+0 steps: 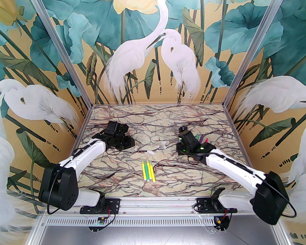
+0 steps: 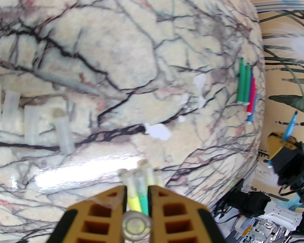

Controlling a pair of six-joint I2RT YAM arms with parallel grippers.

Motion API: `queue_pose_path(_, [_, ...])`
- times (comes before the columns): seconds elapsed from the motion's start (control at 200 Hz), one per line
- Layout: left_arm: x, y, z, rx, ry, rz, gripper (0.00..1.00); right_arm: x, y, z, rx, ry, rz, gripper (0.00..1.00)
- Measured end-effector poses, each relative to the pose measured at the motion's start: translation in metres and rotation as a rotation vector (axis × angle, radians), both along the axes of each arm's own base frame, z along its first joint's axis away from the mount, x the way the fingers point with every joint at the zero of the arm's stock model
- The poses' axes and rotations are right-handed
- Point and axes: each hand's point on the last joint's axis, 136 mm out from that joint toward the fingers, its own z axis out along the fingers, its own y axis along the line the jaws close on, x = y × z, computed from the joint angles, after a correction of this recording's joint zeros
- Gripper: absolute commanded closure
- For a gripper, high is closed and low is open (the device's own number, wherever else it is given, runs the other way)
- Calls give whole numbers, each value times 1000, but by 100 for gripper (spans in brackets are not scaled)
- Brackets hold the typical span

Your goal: Open the pen caps

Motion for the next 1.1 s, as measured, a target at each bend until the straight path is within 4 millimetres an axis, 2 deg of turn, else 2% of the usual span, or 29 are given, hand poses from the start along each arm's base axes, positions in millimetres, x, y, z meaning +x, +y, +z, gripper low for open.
queue_pose_path(0.27, [2, -6, -6, 57, 12, -35, 100, 0, -46, -2, -20, -9, -136, 93])
queue_pose_path(0.53, [3, -18, -12, 122, 24, -88, 98, -4, -88, -17, -46, 22, -267, 93])
queue_pose_path(0.785, [3, -12, -25, 200, 50, -91, 98, -10, -125, -26, -6, 44, -415, 92])
queue_pose_path(1.095, [2, -6, -46, 281, 95, -94, 97, -13, -146, -30, 14, 69, -500, 91])
